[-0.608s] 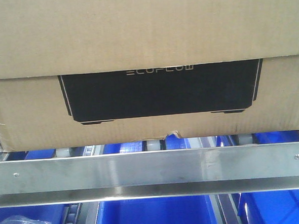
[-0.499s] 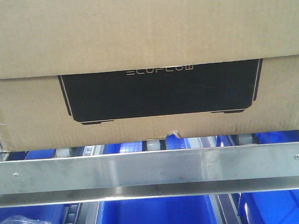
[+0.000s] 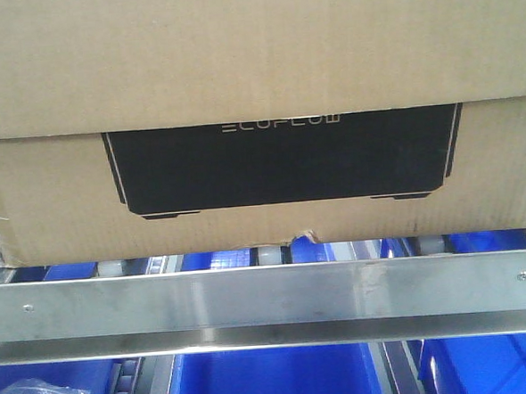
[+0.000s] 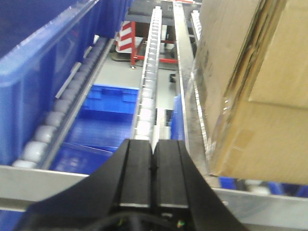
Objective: Grab box from left shelf to table start
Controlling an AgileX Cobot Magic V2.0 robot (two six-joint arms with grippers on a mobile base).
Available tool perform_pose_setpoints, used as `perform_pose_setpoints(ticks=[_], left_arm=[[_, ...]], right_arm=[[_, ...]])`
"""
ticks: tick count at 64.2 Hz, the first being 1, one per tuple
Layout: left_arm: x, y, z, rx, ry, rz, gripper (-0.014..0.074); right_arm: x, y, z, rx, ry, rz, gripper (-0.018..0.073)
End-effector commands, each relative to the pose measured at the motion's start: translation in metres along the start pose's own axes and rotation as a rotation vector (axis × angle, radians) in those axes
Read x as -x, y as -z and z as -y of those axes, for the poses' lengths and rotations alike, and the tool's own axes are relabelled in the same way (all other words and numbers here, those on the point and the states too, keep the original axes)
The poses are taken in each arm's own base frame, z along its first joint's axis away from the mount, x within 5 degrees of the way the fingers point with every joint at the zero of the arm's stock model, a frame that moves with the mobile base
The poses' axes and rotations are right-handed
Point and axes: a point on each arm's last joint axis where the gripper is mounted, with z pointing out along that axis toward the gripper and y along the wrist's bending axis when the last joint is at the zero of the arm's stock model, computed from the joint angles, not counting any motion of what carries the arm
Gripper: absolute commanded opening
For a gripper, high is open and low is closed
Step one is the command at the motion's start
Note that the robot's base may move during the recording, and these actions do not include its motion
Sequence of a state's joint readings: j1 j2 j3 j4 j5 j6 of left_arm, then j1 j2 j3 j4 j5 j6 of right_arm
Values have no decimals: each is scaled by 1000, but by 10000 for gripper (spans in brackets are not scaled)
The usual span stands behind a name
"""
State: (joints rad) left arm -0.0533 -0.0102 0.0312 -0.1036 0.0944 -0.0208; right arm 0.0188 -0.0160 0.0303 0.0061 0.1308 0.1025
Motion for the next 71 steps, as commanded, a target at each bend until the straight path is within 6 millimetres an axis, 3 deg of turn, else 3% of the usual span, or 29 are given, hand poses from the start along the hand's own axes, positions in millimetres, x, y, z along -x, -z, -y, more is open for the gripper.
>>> perform_pose_setpoints(ticks=[1,19,38,59,71], left_arm=[[21,4,2,-17,33,132,-102],[58,11,9,-31,28,85,-100],[89,4,13,-31,29,51,-101],[137,-17,21,-32,30,-134,-101],[179,-32,29,-38,24,-255,-102]], right_arm=[[14,2,-1,5,12,112,56],[14,2,-1,5,12,112,56],[14,2,-1,5,12,112,56],[14,2,-1,5,12,112,56],[14,2,-1,5,12,112,56]])
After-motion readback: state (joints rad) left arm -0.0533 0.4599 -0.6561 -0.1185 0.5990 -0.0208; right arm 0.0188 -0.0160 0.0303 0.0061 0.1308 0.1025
